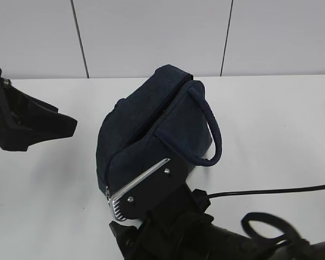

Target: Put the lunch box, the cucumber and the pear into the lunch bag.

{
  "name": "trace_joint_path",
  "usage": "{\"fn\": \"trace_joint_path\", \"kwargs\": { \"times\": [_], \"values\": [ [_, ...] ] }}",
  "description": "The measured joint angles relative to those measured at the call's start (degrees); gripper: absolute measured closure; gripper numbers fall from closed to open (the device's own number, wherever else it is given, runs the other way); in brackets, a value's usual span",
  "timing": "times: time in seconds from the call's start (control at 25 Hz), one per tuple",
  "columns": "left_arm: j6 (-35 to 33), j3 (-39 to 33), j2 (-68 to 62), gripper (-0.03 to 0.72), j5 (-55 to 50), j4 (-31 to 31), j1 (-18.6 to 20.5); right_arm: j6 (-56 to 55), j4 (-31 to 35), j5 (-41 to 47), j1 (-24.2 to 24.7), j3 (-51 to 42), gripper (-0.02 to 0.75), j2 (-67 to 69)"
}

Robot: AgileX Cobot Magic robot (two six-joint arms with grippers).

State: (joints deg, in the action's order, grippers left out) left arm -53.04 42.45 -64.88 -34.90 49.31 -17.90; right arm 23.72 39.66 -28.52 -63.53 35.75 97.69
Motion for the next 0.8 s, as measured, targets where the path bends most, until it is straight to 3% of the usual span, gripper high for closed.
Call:
{"fn": "trace_joint_path", "kwargs": {
  "times": [0.16, 0.8],
  "values": [
    [0.0, 0.0, 0.11, 0.349, 0.02, 1.21, 0.0, -8.0, -3.2, -6.39, -0.09, 1.5, 0.307, 8.14],
    [0.0, 0.0, 0.11, 0.379, 0.07, 1.47, 0.0, -9.74, -4.16, -9.14, -0.09, 9.71, 0.334, 16.87]
  ]
}}
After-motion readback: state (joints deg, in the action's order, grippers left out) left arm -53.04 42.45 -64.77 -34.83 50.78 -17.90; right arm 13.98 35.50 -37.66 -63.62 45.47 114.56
